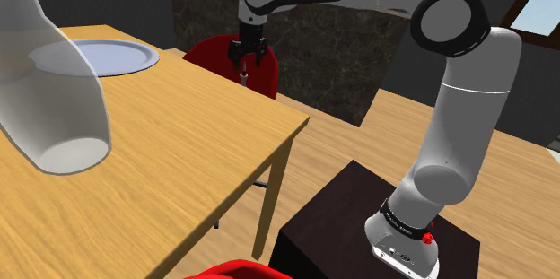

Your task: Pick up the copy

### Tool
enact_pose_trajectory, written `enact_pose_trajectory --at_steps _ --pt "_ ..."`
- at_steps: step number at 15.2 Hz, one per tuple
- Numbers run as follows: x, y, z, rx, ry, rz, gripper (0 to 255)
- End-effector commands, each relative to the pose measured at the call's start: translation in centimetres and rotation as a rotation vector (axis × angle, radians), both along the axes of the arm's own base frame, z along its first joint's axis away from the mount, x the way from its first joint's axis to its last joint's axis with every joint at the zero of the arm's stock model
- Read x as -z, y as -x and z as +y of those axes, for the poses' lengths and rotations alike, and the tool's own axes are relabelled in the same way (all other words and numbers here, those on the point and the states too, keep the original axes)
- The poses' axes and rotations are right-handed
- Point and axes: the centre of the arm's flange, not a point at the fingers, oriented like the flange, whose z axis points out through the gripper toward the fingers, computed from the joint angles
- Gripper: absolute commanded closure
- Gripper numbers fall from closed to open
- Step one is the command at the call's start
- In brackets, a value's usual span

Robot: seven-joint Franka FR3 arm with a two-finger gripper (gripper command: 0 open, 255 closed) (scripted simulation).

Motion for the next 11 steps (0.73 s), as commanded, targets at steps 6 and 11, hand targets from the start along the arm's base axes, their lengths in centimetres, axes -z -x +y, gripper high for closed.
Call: enact_pose_trajectory --at_steps 6,11 --pt "3.5 -0.2 0.1 0.001 0.000 0.000 0" --pt "3.5 -0.2 0.0 0.001 0.000 0.000 255"
